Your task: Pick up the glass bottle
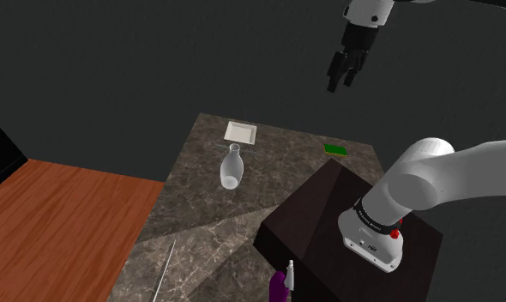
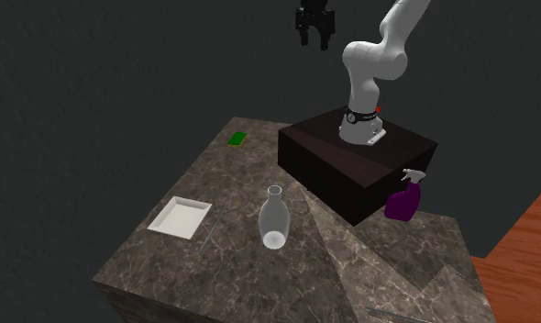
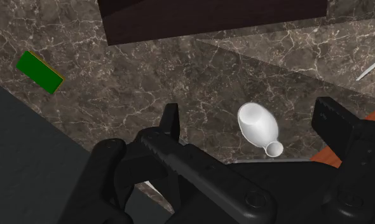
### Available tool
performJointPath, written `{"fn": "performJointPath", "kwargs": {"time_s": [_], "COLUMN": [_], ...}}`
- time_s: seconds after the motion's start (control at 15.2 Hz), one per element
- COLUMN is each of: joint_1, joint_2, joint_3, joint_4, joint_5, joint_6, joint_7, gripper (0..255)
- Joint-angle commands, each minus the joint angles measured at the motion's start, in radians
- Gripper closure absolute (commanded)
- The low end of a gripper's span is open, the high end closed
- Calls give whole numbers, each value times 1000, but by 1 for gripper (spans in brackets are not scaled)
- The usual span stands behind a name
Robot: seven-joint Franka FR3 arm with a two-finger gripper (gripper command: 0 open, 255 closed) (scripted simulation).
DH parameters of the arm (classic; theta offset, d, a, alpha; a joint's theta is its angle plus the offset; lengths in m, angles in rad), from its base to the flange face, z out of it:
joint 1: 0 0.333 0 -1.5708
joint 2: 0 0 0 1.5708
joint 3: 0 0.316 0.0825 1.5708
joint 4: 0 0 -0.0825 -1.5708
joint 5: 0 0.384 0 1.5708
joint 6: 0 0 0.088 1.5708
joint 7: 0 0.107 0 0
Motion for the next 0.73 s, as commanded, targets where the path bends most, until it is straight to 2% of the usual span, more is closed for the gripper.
{"fn": "performJointPath", "kwargs": {"time_s": [0.0, 0.66], "joint_1": [0, 35], "joint_2": [0, 250], "joint_3": [0, 75], "joint_4": [0, -80], "joint_5": [0, 43], "joint_6": [0, 329], "joint_7": [0, 82], "gripper": [0, 0]}}
